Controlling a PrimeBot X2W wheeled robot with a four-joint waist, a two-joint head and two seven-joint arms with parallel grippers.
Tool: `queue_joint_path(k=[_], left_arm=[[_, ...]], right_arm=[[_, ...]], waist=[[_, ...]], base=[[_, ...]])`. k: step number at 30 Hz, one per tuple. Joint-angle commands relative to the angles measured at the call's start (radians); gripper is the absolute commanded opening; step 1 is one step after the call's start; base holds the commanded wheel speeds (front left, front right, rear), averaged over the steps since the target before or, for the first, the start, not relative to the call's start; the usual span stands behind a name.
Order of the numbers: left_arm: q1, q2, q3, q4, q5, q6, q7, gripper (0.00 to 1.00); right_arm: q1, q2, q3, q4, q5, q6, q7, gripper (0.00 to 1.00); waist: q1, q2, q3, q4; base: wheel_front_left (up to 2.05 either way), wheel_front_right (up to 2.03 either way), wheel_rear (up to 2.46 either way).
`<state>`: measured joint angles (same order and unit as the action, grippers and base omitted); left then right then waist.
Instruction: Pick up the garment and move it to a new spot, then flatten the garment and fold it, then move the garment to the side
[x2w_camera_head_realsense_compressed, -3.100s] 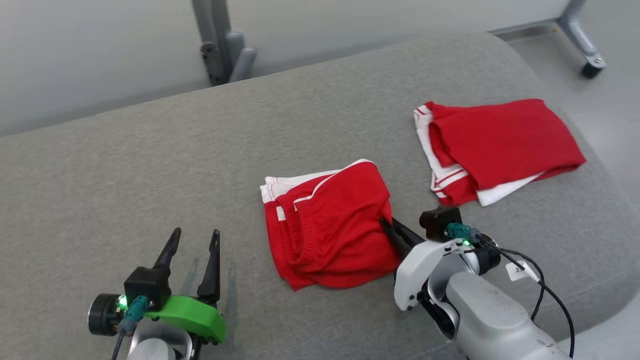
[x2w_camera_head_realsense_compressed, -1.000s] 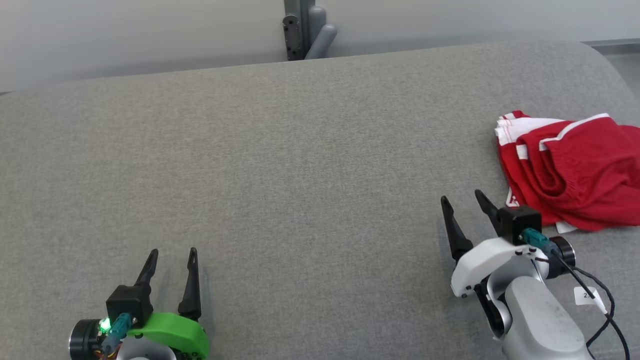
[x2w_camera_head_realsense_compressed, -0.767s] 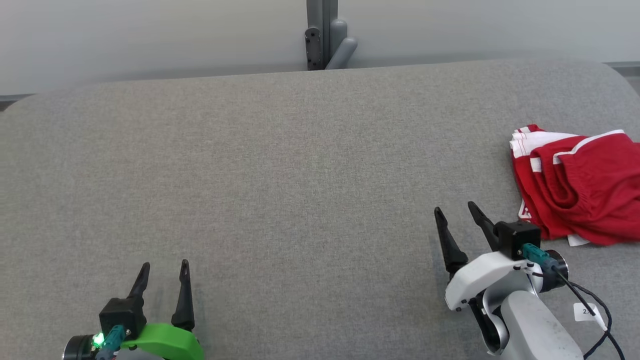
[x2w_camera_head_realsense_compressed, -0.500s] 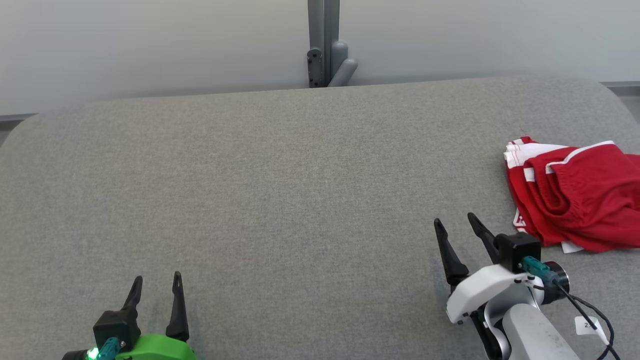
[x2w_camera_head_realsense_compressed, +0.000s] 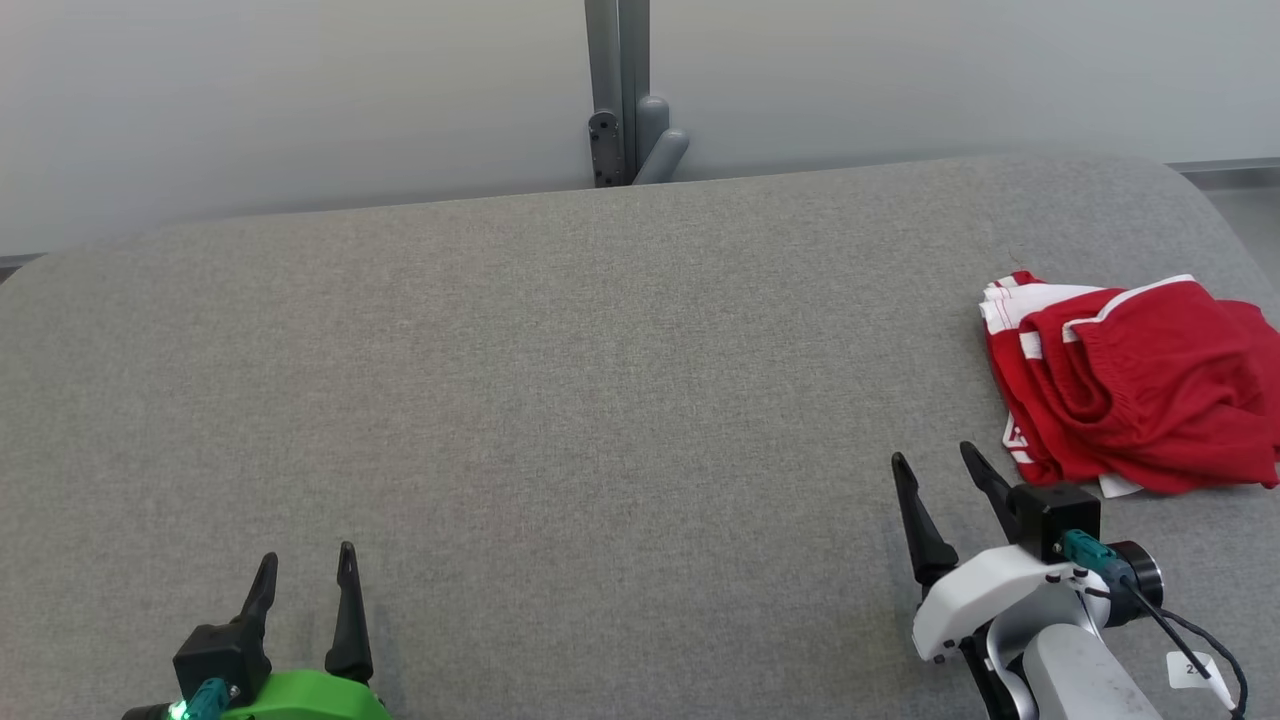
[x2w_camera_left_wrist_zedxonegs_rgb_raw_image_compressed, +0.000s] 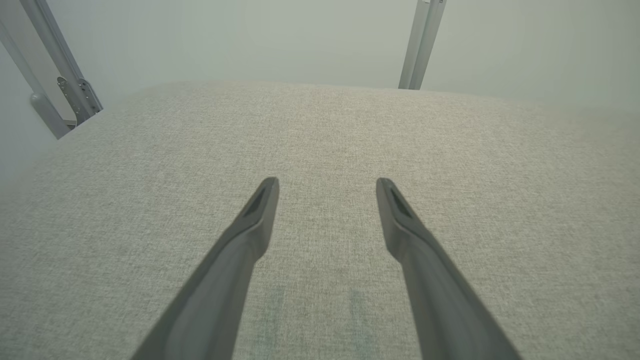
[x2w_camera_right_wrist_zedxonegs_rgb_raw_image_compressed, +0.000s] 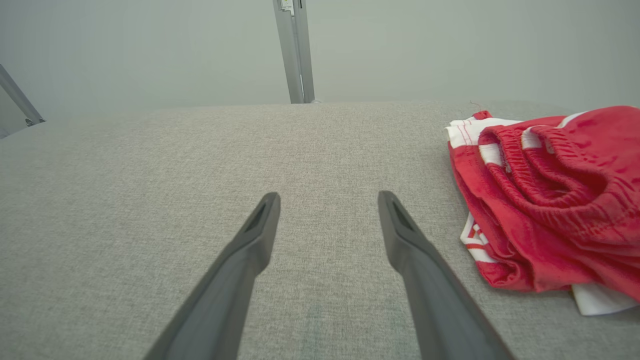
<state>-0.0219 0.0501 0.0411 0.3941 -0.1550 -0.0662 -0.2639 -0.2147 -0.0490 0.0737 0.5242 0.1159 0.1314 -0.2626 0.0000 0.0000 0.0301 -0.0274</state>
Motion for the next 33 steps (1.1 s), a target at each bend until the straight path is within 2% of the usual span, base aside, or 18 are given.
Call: queue_joint_path(k=[1,21,22,23,27,31,32,33], left_arm=[[0.002,0.002,0.0,0.001,-0.009,-0.006,0.0,1.0],[-0.013,0.002,-0.04,0.024,-0.026,0.007,0.0,1.0],[-0.002,0.003,-0.031,0.017,-0.035,0.019,0.0,1.0],[-0.009,0.002,-0.054,0.027,-0.032,0.007,0.0,1.0],[0.009,0.004,-0.049,0.027,-0.035,0.012,0.0,1.0],[0.01,0.003,-0.049,0.027,-0.061,-0.005,0.0,1.0],[0.001,-0.002,-0.048,0.029,-0.058,-0.002,0.0,0.0],[0.001,-0.003,-0.047,0.036,-0.059,-0.002,0.001,0.0]], right_arm=[[0.007,-0.004,-0.006,-0.005,-0.004,-0.002,-0.002,1.0],[-0.022,-0.004,0.022,0.017,-0.01,-0.002,-0.002,1.0],[-0.032,-0.003,0.044,0.022,-0.007,-0.001,-0.002,1.0],[-0.017,-0.004,0.013,0.021,-0.015,-0.003,-0.002,1.0],[-0.008,-0.003,0.027,0.025,-0.013,-0.001,-0.002,1.0],[-0.01,-0.005,0.029,0.02,-0.005,-0.001,-0.002,1.0],[-0.015,0.0,0.03,0.021,-0.006,-0.001,0.0,0.0],[-0.013,0.002,0.03,0.027,-0.005,-0.001,0.001,0.0]], waist=[[0.0,0.0,0.004,-0.001],[0.0,0.0,0.033,-0.018],[0.0,0.0,0.032,0.007],[0.0,0.0,0.023,0.064],[0.0,0.0,0.015,0.066],[0.0,0.0,0.017,0.065],[0.0,0.0,0.026,0.053],[0.0,0.0,0.025,0.054]], base=[[0.0,0.0,0.0],[0.0,0.0,0.0],[0.0,0.0,0.0],[0.0,0.0,0.0],[0.0,0.0,0.0],[0.0,0.0,0.0],[0.0,0.0,0.0],[0.0,0.0,0.0]])
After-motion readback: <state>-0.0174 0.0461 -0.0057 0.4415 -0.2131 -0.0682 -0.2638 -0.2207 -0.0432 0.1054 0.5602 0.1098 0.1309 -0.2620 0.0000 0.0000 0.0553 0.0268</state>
